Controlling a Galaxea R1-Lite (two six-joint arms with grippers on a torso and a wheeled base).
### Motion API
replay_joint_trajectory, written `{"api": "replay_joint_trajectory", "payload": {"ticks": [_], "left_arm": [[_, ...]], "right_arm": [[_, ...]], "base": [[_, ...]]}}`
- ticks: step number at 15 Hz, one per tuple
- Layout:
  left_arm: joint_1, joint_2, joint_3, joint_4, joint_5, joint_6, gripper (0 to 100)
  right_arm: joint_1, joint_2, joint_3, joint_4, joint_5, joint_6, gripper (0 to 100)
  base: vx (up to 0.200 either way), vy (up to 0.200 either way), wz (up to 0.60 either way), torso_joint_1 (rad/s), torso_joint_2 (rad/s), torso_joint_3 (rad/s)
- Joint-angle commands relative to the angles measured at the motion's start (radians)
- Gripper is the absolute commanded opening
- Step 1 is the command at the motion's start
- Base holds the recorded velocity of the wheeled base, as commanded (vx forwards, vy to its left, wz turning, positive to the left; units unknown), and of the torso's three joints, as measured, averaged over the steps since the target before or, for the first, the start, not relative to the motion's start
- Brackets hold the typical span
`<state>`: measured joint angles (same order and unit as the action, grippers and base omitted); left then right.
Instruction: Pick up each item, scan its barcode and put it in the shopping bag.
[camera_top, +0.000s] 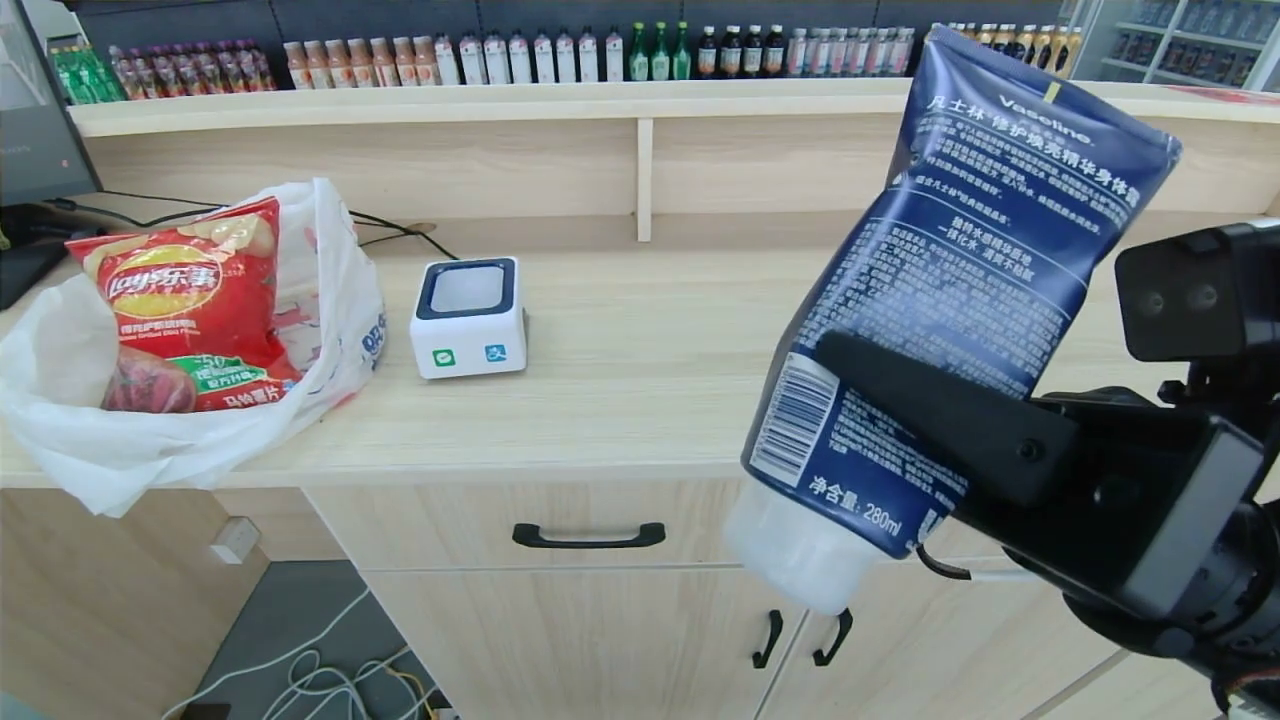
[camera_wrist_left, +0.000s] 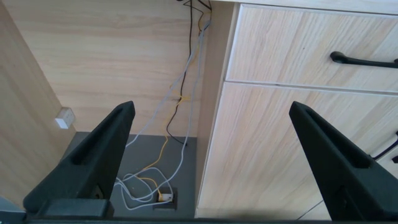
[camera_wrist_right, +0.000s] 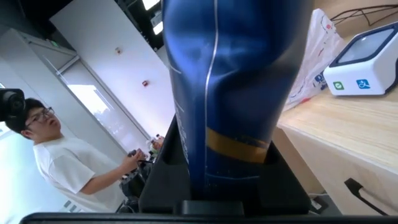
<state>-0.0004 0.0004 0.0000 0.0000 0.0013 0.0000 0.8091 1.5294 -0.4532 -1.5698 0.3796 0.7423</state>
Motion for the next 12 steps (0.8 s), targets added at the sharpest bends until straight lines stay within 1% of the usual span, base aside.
{"api": "replay_joint_trajectory", "payload": {"ticks": [1, 7, 12], "left_arm": [[0.0, 0.0, 0.0, 0.0, 0.0, 0.0, 100], [-0.001, 0.0, 0.0, 0.0, 0.0, 0.0, 100], [0.0, 0.0, 0.0, 0.0, 0.0, 0.0, 100]], "right_arm": [[0.013, -0.009, -0.005, -0.001, 0.001, 0.0, 0], [0.041, -0.025, -0.001, -0.001, 0.001, 0.011, 0], [0.042, -0.028, 0.007, -0.001, 0.001, 0.012, 0]], "base": [[0.0, 0.0, 0.0, 0.0, 0.0, 0.0], [0.0, 0.0, 0.0, 0.0, 0.0, 0.0], [0.0, 0.0, 0.0, 0.0, 0.0, 0.0]]}}
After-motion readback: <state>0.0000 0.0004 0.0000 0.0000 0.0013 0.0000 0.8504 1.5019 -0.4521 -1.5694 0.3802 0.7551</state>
